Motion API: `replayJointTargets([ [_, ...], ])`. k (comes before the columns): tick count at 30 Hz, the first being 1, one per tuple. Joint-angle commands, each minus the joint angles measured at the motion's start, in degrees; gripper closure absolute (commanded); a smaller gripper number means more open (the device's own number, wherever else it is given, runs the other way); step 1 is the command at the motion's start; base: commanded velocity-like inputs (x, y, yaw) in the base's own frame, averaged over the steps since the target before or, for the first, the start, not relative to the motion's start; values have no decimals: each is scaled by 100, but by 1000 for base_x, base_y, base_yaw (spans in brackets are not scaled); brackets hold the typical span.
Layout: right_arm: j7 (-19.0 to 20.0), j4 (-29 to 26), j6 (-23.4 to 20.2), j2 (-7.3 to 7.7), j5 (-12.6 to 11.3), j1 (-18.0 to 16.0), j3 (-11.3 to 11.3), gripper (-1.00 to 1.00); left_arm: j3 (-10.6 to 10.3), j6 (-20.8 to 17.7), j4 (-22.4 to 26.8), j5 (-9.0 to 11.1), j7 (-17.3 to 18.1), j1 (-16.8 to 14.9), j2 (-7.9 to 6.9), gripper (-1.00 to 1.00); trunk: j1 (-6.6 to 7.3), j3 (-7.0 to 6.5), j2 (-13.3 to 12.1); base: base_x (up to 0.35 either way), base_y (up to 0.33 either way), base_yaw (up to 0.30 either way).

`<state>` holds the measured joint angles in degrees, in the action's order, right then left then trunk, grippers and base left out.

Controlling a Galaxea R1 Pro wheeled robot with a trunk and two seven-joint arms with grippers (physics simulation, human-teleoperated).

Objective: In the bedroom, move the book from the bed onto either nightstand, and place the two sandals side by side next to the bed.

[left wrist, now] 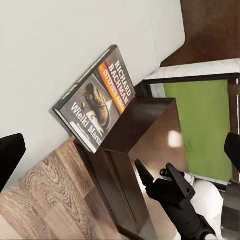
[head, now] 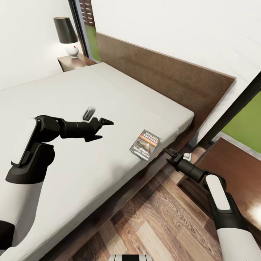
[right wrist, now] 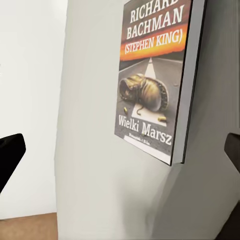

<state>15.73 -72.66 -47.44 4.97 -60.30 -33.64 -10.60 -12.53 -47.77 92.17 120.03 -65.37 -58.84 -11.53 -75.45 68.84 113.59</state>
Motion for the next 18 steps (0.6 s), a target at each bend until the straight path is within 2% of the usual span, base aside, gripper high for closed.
replayJointTargets([
  [1,31,2,-29,-1,24,-4,-10,-100,-1,-10,3,47,-54,-5,-2,-100,0,-6,2,0,0,0],
  [8,36,295,-19,8,26,-130,-16,-100,7,-42,3,47,-54,46,-5,-100,0,-70,2,0,0,0],
  [18,49,1020,9,56,25,-458,-21,-100,21,-56,3,47,-54,156,-7,-100,0,-162,2,0,0,0],
])
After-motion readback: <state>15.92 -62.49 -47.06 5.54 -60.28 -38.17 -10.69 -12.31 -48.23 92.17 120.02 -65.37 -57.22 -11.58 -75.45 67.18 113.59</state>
